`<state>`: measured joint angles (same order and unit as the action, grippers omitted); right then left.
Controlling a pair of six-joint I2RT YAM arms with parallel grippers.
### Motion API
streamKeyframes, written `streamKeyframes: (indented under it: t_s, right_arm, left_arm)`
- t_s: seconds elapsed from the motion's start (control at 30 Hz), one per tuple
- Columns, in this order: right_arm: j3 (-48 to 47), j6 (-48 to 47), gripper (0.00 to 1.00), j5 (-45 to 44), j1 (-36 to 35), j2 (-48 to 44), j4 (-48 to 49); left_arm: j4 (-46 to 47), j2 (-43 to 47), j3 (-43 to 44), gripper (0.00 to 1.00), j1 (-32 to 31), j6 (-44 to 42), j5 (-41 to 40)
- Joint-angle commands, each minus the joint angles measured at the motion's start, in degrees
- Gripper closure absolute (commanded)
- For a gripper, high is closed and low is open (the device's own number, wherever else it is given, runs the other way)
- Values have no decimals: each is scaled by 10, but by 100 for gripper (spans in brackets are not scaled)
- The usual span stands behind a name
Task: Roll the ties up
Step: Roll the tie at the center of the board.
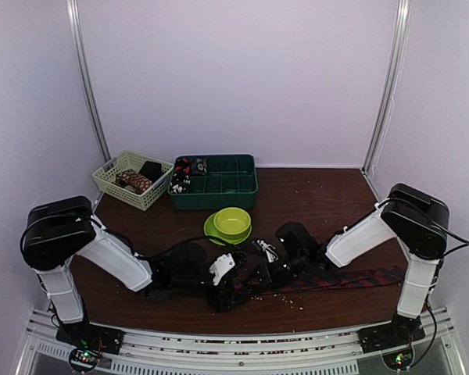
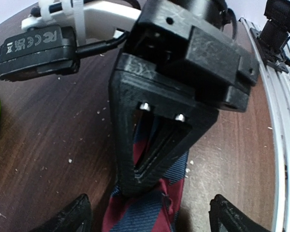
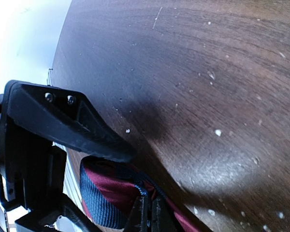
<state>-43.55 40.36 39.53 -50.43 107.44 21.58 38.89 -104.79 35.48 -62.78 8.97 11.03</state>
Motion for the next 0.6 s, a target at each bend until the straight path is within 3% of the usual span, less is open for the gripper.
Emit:
streamKeyframes:
  t_s: [0.0,0.23,0.3,0.47,0.57]
  right_arm:
    - [17,-2,100,-24,-4,-20,-48]
    - [16,-5,100,-19,-4,-42,-49]
    - [17,-4,100,-19,-4,-49,-47]
    - [19,2,100,-4,-5,-48,-32]
    - [19,6,100,2,-10,-38,-21]
  left_arm:
    - [-29,-20,29,21,-1,2,-53]
    - [-30,-25,22,53,-1,11,-55]
    - [-31,-27,24,54,-1,13,-54]
    - [-34,-37,31,33,-1,24,-51]
    - [-30,-38,33,39,0,25,-43]
